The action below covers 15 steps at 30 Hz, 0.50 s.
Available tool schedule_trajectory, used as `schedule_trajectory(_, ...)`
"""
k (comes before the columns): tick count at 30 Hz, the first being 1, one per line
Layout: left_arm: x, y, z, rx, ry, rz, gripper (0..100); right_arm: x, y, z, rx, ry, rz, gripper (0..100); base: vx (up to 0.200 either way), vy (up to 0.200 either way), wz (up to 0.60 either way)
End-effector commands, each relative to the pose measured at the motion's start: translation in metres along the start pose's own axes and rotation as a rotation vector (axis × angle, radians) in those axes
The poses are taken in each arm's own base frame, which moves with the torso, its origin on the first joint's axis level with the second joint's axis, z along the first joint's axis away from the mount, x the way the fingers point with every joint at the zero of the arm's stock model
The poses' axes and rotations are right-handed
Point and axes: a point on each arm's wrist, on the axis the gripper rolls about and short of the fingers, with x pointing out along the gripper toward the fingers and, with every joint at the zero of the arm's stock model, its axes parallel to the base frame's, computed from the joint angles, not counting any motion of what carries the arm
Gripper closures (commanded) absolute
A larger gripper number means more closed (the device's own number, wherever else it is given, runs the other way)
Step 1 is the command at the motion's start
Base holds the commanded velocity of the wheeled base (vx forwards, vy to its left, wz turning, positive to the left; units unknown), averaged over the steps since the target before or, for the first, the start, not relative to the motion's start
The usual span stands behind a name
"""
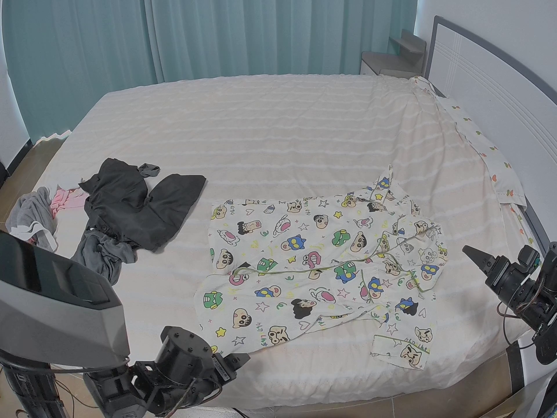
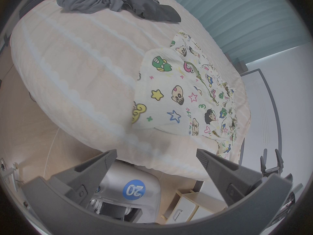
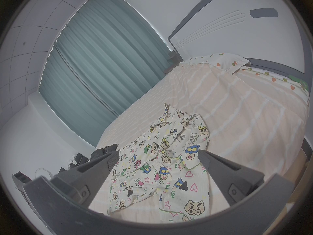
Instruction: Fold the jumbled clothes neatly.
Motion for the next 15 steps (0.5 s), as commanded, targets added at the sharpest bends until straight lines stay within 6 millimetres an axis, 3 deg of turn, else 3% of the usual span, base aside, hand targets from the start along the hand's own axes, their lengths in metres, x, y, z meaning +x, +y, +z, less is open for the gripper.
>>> schedule_trajectory(1, 0.02, -0.007, -0.005, 0.001, -0.001, 0.0, 0, -0.003, -0.001, -0.003, 0.003, 0.015, -0.01, 0, 0.0, 0.0, 0.0)
schedule_trajectory(7, 0.047, -0.013, -0.007, 0.016, -0.108, 0.045, 0, -0.003, -0.001, -0.003, 0.003, 0.015, -0.01, 0, 0.0, 0.0, 0.0)
schedule_trajectory(15, 0.053, -0.014, -0.005, 0.015, -0.138, 0.052, 0, -0.003, -0.002, -0.003, 0.002, 0.014, -0.012, 0, 0.0, 0.0, 0.0)
